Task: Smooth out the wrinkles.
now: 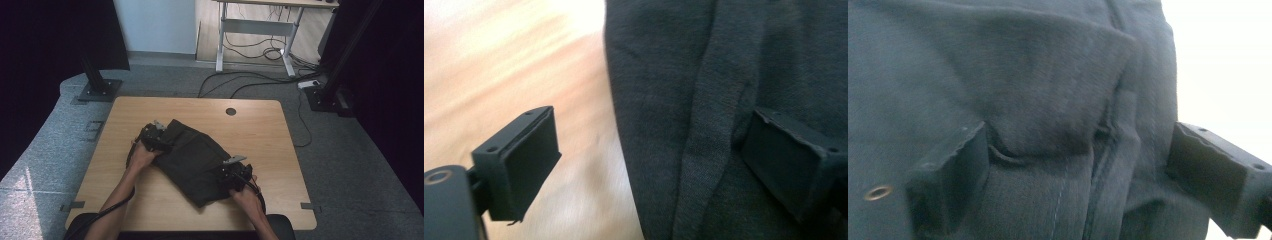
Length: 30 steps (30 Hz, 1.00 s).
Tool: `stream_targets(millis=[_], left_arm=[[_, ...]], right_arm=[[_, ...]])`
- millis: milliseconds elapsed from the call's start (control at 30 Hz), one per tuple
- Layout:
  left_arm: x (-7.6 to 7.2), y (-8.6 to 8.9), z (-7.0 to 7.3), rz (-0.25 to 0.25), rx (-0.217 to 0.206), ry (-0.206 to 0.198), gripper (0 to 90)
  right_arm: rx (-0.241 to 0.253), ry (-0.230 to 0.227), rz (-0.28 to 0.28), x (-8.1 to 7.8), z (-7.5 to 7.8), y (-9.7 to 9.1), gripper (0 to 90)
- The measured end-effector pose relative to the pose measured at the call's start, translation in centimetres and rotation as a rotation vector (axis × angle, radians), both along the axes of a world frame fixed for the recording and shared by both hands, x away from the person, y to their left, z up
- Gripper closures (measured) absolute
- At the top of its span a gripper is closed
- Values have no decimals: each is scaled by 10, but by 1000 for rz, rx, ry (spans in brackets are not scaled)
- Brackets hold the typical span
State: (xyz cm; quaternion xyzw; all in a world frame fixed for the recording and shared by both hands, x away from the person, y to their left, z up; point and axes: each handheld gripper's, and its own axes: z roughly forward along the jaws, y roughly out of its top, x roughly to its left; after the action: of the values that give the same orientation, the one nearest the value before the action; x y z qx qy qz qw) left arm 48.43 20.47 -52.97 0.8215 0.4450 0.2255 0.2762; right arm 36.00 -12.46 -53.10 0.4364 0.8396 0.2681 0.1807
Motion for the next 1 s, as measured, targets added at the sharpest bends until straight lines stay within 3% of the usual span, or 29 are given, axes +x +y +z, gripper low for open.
stream_targets(millis=[133, 267, 467, 633, 800, 900, 1000], left_arm=[[-18, 16, -2, 27, -35, 2, 122], [-36, 25, -3, 39, -61, 3, 122], [-59, 21, -6, 41, -72, -16, 121], [-61, 15, -7, 31, -69, -24, 117], [-56, 24, -6, 36, -122, -10, 75], [-59, 29, 2, 40, -143, -31, 73], [-69, 31, 15, 17, -137, -52, 69]], right_arm=[[-10, -11, -27, 19, -1, -4, 83], [-20, -23, -70, 49, -1, -12, 85], [-32, -40, -83, 89, -1, -21, 90], [-41, -69, -91, 111, -1, -24, 98], [-4, -64, -80, 114, 0, -28, 135], [35, -82, -81, 106, 10, -33, 132], [64, -103, -60, 96, 23, -41, 132]])
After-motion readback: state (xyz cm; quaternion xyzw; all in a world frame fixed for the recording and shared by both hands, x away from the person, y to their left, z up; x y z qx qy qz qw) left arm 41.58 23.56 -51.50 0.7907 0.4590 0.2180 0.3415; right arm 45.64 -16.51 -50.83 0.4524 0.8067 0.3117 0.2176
